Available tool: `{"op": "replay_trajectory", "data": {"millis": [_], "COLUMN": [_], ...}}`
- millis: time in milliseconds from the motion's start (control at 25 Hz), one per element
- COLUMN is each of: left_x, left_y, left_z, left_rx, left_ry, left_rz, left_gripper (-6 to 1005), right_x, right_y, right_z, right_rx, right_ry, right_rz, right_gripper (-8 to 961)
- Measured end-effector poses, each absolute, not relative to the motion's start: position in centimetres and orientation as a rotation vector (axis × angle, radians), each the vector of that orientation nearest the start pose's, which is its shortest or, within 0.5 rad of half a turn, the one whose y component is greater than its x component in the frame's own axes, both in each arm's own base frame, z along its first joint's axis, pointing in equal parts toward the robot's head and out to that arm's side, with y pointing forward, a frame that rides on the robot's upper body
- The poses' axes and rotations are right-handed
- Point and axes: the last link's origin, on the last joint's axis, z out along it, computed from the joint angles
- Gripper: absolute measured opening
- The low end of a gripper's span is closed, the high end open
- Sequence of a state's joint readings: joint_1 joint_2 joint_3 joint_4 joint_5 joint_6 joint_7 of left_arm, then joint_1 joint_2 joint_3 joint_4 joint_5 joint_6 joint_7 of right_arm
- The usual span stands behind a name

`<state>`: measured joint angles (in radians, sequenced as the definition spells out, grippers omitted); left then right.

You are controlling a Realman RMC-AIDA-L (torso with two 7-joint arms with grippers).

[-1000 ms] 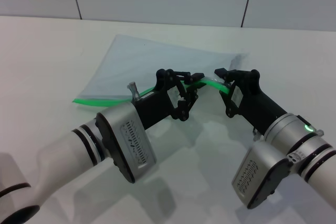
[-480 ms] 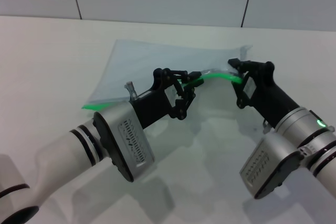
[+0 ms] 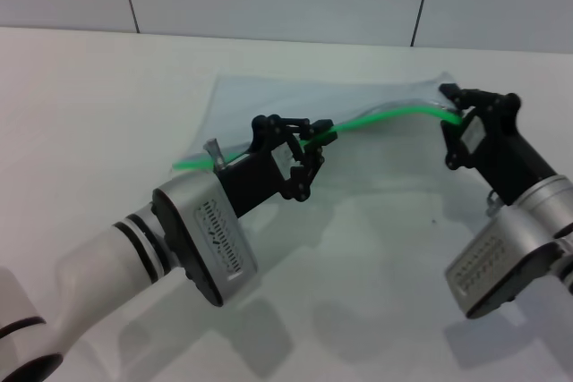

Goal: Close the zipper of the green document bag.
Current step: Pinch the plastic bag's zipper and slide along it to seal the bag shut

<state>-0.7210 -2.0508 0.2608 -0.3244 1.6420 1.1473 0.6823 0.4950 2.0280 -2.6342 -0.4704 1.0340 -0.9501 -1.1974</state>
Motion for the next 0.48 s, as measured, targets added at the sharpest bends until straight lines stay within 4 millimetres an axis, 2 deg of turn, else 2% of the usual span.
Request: {"op": "replay_trajectory", "data": {"millis": [480], "left_x": [-24.3], "left_y": [33.4], "left_z": [-9.9], "left_rx": [-2.051], "left_ry": [0.497], "left_rz": [-0.293], "left_gripper": [143], "right_x": [29.1], "right_y": [34.7], "right_z": [-5.3], "right_rx": [-1.762], "right_ry": [-0.501], "right_rz": [-0.144], "right_gripper": [45]}}
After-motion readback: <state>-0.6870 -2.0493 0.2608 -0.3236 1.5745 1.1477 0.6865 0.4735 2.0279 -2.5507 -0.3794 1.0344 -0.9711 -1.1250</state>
